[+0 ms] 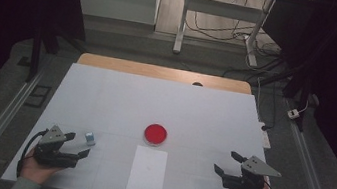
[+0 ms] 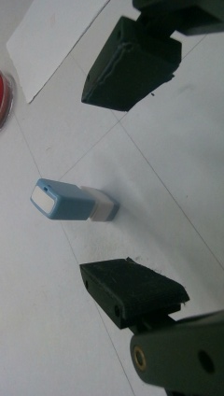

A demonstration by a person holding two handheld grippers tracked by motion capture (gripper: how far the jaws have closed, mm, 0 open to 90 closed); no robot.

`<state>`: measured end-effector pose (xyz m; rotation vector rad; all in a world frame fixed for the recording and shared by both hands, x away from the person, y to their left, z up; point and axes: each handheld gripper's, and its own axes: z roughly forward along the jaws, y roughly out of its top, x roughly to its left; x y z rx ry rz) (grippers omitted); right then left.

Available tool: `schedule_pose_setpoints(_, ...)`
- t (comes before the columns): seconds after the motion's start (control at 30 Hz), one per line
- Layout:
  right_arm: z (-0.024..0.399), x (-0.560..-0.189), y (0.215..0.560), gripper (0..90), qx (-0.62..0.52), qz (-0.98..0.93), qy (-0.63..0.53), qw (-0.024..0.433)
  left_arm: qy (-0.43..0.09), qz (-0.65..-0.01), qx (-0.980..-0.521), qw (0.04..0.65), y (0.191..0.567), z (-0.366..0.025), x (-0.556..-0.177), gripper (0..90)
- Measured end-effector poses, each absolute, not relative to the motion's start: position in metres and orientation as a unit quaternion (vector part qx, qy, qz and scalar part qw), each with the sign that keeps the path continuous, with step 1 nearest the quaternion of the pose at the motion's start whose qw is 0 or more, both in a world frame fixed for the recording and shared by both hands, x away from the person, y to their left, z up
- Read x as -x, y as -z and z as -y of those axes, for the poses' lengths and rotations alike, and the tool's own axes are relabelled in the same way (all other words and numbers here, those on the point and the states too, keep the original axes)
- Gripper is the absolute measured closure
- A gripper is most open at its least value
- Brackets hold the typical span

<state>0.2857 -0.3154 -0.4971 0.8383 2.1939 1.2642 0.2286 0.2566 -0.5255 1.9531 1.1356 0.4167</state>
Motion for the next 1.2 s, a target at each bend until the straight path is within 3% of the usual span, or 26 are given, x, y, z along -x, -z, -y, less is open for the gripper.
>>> schedule_pose_setpoints(1.2,0.3145,-0.2856,0.499,23.5,-0.308,-0.802,-0.452,0.24,-0.166,-0.443,-0.781,0.407,0.5186,-0.2524,-0.2257,17.9)
